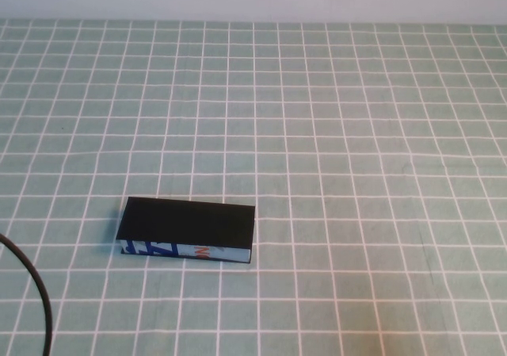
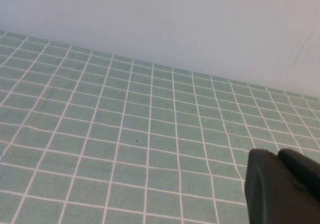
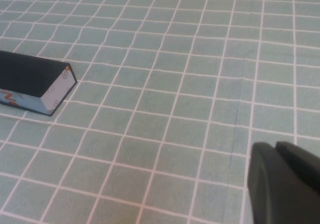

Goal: Return glasses to glasses case

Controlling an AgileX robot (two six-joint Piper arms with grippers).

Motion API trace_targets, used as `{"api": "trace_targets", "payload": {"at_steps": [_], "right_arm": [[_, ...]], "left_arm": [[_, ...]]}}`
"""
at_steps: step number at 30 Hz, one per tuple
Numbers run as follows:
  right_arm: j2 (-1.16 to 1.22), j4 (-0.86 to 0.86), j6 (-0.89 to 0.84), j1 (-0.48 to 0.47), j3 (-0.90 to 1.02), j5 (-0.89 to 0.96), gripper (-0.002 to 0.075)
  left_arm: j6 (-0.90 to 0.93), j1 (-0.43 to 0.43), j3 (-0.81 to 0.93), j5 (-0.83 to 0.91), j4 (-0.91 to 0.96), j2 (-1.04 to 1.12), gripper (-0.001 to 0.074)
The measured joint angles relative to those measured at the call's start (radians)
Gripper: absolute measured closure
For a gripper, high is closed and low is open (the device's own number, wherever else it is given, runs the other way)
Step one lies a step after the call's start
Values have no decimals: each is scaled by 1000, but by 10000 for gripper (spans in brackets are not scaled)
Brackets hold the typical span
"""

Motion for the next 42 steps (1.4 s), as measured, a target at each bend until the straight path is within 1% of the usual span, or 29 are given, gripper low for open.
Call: {"api": "trace_targets", "payload": {"at_steps": [5,8,10,14,17,22,26,30,42], "right_arm": [[0,0,0,0,0,0,739],[0,0,0,0,0,2,739],[0,4,0,0,0,2,739],[0,20,0,0,0,2,739],[0,33,0,0,0,2,739],[0,35,0,0,0,2,739],[0,35,0,0,0,2,739],[0,37,0,0,0,2,739],[0,39,0,0,0,2,739]], "left_arm": [[0,0,6,-7,0,-7,733],[-7,0,31,21,37,-75,733],[-72,0,63,24,134,-140,733],[-332,-26,155,26,469,-293,733],[-418,-38,232,26,582,-397,733],[-428,-38,344,67,622,-534,734],[-419,-38,357,198,625,-577,733],[-363,-38,357,314,629,-578,733],[-340,-38,357,328,631,-578,734]]}}
